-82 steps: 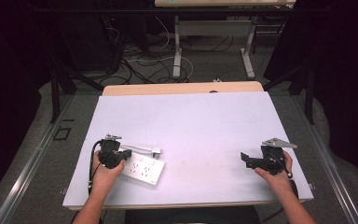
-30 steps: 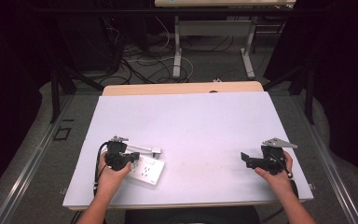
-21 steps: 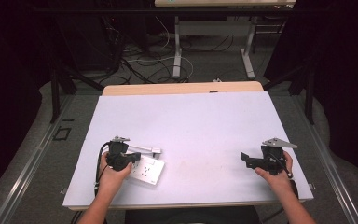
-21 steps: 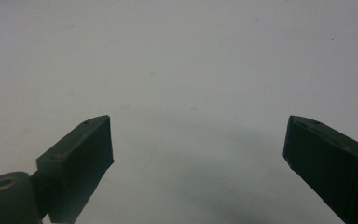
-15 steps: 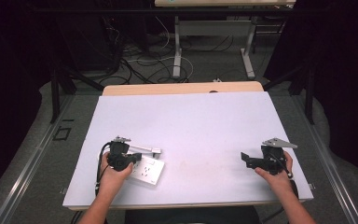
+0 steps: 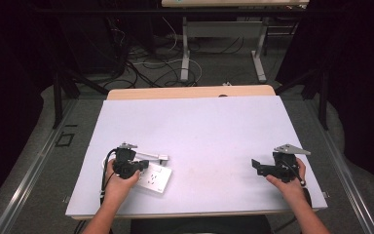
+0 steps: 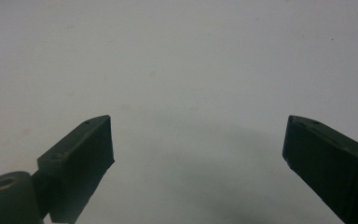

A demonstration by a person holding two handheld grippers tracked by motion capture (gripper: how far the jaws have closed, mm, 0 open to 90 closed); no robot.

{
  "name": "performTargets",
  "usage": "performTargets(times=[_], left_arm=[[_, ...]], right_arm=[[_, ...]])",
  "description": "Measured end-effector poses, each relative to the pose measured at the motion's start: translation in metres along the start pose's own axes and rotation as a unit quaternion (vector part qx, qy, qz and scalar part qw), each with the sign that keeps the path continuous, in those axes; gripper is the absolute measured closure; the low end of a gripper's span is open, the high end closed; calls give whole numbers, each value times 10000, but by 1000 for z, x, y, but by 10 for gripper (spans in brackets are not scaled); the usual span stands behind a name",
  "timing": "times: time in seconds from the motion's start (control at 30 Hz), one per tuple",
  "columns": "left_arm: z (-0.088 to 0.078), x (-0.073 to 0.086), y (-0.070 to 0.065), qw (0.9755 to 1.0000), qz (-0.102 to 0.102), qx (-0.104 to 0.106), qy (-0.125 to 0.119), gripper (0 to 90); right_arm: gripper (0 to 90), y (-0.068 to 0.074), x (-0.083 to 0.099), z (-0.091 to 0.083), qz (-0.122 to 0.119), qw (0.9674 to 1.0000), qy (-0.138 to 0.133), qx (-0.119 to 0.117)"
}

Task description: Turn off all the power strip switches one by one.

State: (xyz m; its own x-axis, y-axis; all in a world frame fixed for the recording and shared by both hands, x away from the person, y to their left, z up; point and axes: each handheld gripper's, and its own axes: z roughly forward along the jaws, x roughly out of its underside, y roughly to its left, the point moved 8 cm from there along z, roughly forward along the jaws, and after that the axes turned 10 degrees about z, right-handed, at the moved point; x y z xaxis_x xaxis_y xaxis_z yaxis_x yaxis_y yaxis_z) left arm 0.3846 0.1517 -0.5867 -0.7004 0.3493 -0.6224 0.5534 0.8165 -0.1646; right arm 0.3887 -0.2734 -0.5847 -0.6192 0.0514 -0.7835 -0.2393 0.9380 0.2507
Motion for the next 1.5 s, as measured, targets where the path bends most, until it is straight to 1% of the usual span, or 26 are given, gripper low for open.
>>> performTargets(times=[0.2, 0.27, 0.33, 0.43, 0.5, 0.7, 0.93, 1.17, 1.27, 1.5], left_arm=[[1, 1, 1, 10000, -16, 66, 23, 900], [2, 1, -1, 9998, -77, 201, 32, 900], [3, 1, -2, 9998, -55, 176, 38, 900], [3, 1, 0, 9999, -66, 124, 30, 900], [2, 1, 0, 9998, -100, 148, 18, 900], [2, 1, -1, 10000, -29, 64, 19, 900], [2, 1, -1, 10000, -13, 25, 10, 900], [0, 0, -3, 10000, -13, 50, -20, 900], [-1, -1, -4, 10000, 0, 59, -41, 900], [-2, -3, -10, 9999, 53, 100, -82, 900]], right_arm=[[80, 0, 0, 0, 3, 10000, 1, -6], [80, 0, 0, 0, 3, 10000, 0, -3], [80, 0, 0, 0, -1, 10000, 26, 26], [80, 0, 0, 0, 3, 10000, -1, -7], [80, 0, 0, 0, 10, 10000, 0, 1], [80, 0, 0, 0, 5, 10000, -4, 5], [80, 0, 0, 0, 8, 10000, -4, -1], [80, 0, 0, -1, 34, 10000, -4, 0], [80, -1, 0, 0, 8, 10000, -13, 2], [80, 0, 0, -1, 0, 10000, -14, 5]])
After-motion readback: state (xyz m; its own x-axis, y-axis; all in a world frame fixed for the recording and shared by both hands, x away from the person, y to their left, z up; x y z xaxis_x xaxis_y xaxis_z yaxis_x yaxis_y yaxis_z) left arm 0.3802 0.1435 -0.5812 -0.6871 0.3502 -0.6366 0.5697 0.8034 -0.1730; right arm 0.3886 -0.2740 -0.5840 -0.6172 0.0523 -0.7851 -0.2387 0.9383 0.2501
